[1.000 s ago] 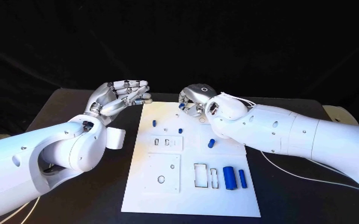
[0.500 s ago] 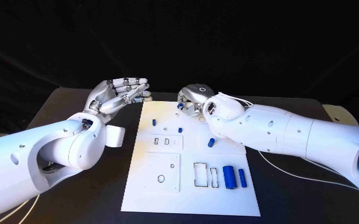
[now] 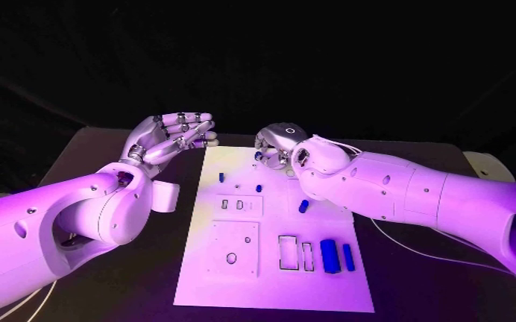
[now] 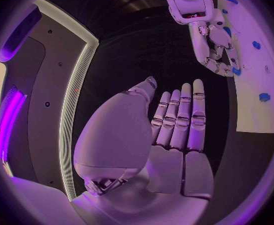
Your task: Assemble the parts on the task board
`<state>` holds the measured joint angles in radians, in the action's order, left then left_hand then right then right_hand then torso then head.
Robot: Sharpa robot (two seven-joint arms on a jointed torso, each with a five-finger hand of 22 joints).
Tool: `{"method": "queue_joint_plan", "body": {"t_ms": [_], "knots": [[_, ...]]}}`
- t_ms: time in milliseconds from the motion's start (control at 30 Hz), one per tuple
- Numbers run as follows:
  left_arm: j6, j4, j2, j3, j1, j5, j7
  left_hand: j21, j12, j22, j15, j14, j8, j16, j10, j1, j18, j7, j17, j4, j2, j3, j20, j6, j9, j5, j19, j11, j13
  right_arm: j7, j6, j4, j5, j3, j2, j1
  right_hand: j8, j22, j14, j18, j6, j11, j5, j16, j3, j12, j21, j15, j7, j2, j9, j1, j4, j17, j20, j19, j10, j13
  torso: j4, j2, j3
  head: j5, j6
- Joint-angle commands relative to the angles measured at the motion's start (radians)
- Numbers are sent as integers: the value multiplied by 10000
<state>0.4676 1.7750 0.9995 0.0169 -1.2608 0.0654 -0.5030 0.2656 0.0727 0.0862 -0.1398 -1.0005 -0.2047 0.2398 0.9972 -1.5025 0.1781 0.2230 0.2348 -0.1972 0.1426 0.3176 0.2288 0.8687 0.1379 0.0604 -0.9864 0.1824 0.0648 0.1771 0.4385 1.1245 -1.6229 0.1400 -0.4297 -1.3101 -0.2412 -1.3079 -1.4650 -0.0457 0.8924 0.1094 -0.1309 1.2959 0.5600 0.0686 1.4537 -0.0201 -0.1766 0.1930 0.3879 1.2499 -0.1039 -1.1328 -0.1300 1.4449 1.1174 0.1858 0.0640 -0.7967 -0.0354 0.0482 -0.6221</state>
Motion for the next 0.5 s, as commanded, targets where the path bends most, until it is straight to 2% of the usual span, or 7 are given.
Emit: {"method": "queue_joint_plan", "body": {"t_ms": [33,167,200,300,433,500], "knots": [[-149,25,-16,-9,-23,8,-61,-50,-67,-10,32,68,56,-38,-35,105,47,99,11,13,-3,71,38,-67,-9,-55,-3,19,-9,87,-28,62,-168,3,-45,1,261,-460,-102,-62,-344,53,93,-71,-115,-29,-101,-88,-55,217,-67,-5,-41,114,-28,-118,-208,-24,-25,8,9,-18,-78],[-142,10,-1,-9,-29,8,-60,-59,-74,-22,26,96,71,-68,-52,112,47,97,26,39,-2,86,45,-75,-13,-57,1,22,-8,105,177,245,-163,3,-193,-1,328,-419,-92,-74,-401,55,109,-91,-215,-12,-137,-93,-50,314,-66,-9,-33,157,-40,-141,-271,-22,-36,11,21,-23,-108],[-139,3,3,-9,-31,8,-60,-59,-74,-22,26,96,71,-68,-52,112,47,97,26,39,-2,86,45,-75,-13,-57,1,22,-8,116,267,346,-161,3,-278,-2,331,-407,-90,-77,-403,53,109,-98,-219,-11,-144,-93,-44,318,-66,-7,-32,170,-41,-148,-272,-22,-45,11,24,-35,-74],[-138,-16,8,-9,-33,7,-58,-59,-74,-22,26,96,71,-68,-52,112,47,97,26,39,-2,86,45,-75,-13,-57,1,22,-8,117,451,646,-157,-2,-522,-11,337,-393,-85,-80,-404,50,109,-112,-238,0,-154,-91,-46,332,-64,-11,-34,194,-41,-156,-263,-18,-41,27,25,-36,-73],[-145,-37,22,-9,-34,7,-56,-61,-75,-24,25,99,73,-72,-54,115,47,96,29,42,0,87,46,-76,-14,-59,1,22,-7,68,780,1352,-41,-56,-1118,-53,295,-470,-104,-64,-235,7,-47,-67,-278,128,-120,-59,-21,311,-10,32,-47,151,-24,-97,-54,38,-65,40,33,3,-26],[-159,-58,26,-8,-35,4,-53,-61,-75,-24,25,99,73,-72,-54,115,47,96,29,42,0,87,46,-76,-14,-59,1,22,-7,-9,910,1756,185,-100,-1490,-105,245,-700,-161,-11,-37,-60,-249,62,-204,350,13,-8,-11,263,43,138,-23,-6,16,56,397,136,-83,54,43,49,32]]}}
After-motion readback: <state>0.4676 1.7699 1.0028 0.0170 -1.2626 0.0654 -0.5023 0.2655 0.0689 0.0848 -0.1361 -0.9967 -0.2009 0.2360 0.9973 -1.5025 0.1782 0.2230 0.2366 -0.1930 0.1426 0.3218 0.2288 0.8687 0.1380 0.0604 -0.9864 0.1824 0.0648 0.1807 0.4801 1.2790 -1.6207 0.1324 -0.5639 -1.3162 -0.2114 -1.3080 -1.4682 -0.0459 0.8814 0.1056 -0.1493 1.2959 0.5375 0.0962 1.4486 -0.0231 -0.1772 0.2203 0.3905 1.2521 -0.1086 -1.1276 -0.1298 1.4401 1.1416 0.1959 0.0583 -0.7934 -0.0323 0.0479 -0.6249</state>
